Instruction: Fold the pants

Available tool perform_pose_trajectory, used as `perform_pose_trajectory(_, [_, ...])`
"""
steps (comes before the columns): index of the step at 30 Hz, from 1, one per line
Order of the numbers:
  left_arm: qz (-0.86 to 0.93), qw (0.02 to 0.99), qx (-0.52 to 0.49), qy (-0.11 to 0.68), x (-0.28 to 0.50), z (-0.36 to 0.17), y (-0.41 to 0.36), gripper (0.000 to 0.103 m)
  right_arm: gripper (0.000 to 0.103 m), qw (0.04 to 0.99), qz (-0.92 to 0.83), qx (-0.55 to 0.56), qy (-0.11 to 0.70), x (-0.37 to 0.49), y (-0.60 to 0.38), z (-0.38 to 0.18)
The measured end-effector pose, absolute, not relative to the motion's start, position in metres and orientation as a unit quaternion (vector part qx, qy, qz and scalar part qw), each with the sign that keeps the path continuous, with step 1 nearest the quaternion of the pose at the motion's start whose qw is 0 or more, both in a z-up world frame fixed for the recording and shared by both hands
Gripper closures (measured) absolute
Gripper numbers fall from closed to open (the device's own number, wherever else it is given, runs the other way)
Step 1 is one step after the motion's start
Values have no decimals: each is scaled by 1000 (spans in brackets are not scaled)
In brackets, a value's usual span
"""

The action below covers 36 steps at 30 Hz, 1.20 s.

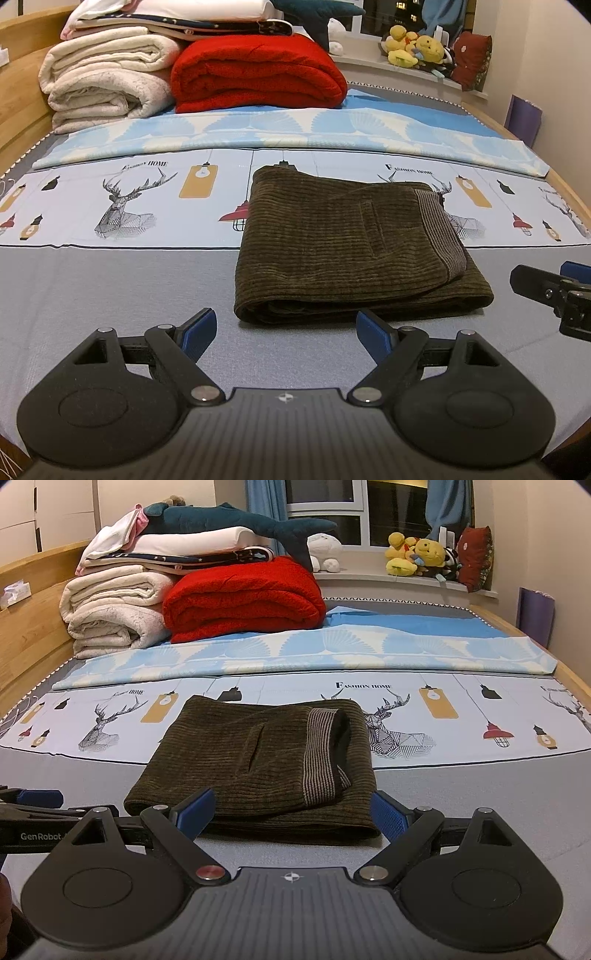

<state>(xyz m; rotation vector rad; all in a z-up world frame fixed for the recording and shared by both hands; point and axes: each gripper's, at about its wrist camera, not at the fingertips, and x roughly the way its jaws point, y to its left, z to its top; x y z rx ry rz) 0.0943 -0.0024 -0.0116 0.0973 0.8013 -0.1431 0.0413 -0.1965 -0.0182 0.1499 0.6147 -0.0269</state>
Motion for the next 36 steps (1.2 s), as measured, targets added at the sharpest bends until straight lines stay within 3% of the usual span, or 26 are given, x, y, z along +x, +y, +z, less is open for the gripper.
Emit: perform_pose_trajectory(36, [-92, 917, 54, 384, 94, -13, -2, 16, 11, 949, -11, 68, 308, 44, -192, -19])
